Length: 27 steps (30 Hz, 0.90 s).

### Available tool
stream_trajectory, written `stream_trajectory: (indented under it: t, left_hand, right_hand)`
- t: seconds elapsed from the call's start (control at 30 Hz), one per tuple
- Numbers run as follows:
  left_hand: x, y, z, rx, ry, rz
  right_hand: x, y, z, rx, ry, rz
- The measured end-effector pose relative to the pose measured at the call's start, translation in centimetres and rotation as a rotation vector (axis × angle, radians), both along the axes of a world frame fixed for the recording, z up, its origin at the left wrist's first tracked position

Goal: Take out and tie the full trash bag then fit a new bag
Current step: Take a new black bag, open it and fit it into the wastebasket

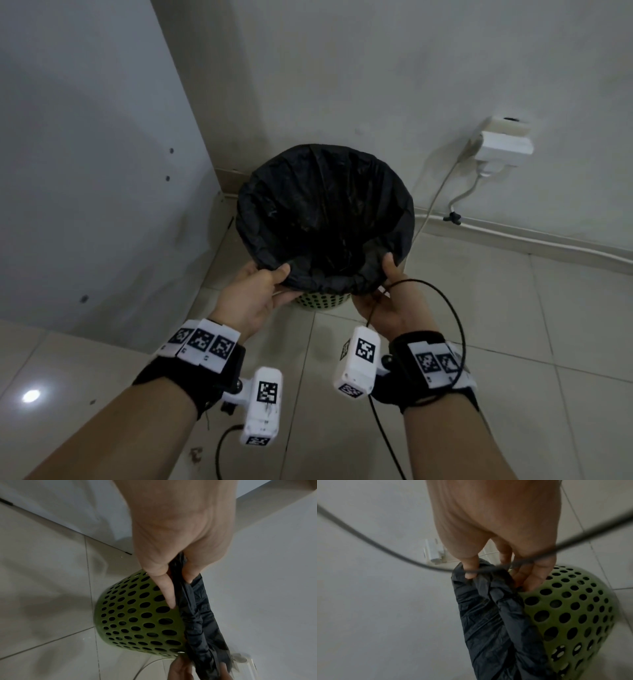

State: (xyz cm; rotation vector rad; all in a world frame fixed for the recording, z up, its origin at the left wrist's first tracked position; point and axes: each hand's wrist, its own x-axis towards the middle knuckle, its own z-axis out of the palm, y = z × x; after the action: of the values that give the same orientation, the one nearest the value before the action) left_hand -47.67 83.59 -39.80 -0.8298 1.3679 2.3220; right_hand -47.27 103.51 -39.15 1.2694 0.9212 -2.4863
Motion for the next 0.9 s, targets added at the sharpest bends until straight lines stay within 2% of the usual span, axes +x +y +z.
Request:
stream_trajectory:
  t: [0.23, 0.3, 0.37, 0.43, 0.47, 0.5, 0.53, 0.57, 0.63, 0.73, 0.77, 0.8, 0.83, 0.9]
  left_hand:
    - [0.4, -0.2, 0.2, -0.021, 0.03, -0.043]
    - [0.4, -0.4, 0.3, -0.034, 0.04, -0.084]
    - [0.5, -0.8, 0.2, -0.077, 0.049, -0.152]
    - [0.8, -1.3, -0.1, -0.154, 0.054, -0.218]
    - [0.9, -1.6, -0.2, -0.206, 0.059, -0.26]
    - [1.2, -1.9, -0.3, -0.264, 0.071, -0.314]
    - [1.4, -2.1, -0.4, -0.319, 0.084, -0.368]
    - [1.7, -2.2, -0.2, -0.364, 0.097, -0.41]
    - [2.4, -2.1, 0.3, -0.417, 0.139, -0.468]
    - [3.3, -2.0, 0.8, -0.452, 0.196, -0.571]
    - [3.6, -2.2, 0.7, -0.461, 0.202, -0.602]
    - [4.0, -2.5, 0.5, -0.467, 0.202, -0.627]
    - [4.3, -2.8, 0.4, -0.469, 0.196, -0.645]
    - [5.1, -3.6, 0.1, -0.486, 0.205, -0.684]
  right_hand:
    - [0.2, 0.7, 0.1, 0.083, 0.005, 0.003]
    - [0.8, 1.1, 0.3, 0.144, 0.012, 0.093]
    - [1.8, 2.0, 1.2, 0.439, -0.052, 0.137]
    - [2.4, 3.2, 3.4, 0.955, -0.071, 0.048]
    - [2.3, 3.3, 5.4, 1.152, 0.038, -0.013]
    - [1.8, 3.1, 7.1, 1.256, 0.19, -0.029]
    - [0.8, 2.3, 8.4, 1.289, 0.324, 0.037]
    - [-0.4, 1.2, 9.0, 1.299, 0.423, 0.179]
    - [-2.5, -1.7, 8.2, 1.277, 0.469, 0.655]
    - [-3.7, -5.0, 1.5, 1.162, 0.275, 1.517]
    - [-3.8, -5.5, -1.8, 1.182, 0.209, 1.704]
    - [-3.9, -5.6, -4.7, 1.202, 0.16, 1.773]
    - [-4.1, -5.5, -7.1, 1.169, 0.11, 1.724]
    - [-4.4, -4.9, -10.7, 1.056, 0.036, 1.511]
